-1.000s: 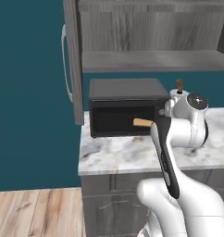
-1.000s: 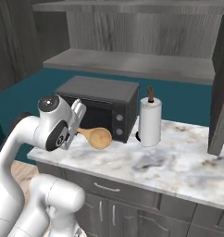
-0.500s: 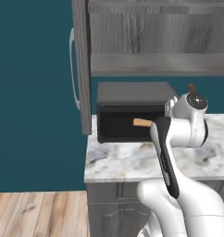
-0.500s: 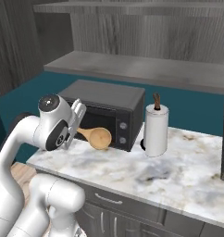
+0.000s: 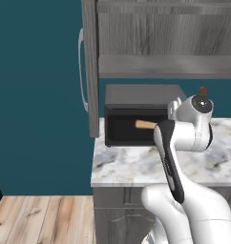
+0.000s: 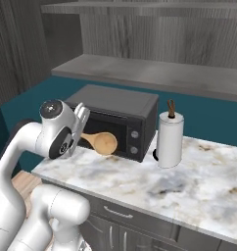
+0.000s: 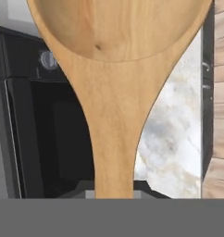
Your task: Organize the utensils by type. Pick up the wooden spoons from the counter and place them in the open cabinet. Then pick up the metallic utensils from the counter and place them in the open drawer.
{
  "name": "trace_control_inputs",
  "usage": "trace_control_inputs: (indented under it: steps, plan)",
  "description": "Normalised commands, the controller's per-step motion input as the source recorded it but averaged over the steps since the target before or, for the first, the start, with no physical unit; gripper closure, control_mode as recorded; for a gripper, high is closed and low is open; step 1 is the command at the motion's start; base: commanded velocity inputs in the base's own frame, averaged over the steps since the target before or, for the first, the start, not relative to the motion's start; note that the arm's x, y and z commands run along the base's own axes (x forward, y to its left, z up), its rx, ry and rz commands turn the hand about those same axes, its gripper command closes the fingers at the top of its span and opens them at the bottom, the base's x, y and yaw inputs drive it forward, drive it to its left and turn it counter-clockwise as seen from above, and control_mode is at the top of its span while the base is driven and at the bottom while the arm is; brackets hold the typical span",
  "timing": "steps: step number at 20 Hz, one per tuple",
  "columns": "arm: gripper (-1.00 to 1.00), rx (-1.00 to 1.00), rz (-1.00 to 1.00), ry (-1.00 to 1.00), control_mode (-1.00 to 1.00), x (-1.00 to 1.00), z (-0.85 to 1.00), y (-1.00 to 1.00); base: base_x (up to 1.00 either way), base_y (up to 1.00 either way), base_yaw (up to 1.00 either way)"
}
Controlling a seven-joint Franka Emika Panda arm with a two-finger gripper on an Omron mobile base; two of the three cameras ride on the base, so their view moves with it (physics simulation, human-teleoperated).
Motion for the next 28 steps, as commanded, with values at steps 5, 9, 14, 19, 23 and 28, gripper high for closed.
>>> trace_control_inputs:
  steps: [5, 9, 14, 19, 23, 28]
  plan:
    - [1.0, -0.11, 0.0, -0.12, -1.0, 0.06, 0.41, 0.03, 0.0, 0.0, 0.0]
    - [1.0, -0.11, 0.0, -0.17, -1.0, 0.0, 0.74, -0.15, 0.0, 0.0, 0.0]
    - [1.0, -0.04, 0.0, -0.18, -1.0, 0.07, 0.95, -0.33, 0.0, 0.0, 0.0]
    - [1.0, -0.01, 0.0, -0.04, -1.0, 0.41, 1.0, -0.2, 0.0, 0.0, 0.0]
    - [1.0, -0.07, 0.0, 0.0, -1.0, 0.45, 1.0, -0.02, 0.0, 0.0, 0.0]
    - [1.0, -0.05, 0.0, 0.0, -1.0, 0.62, 0.5, 0.0, 0.0, 0.0, 0.0]
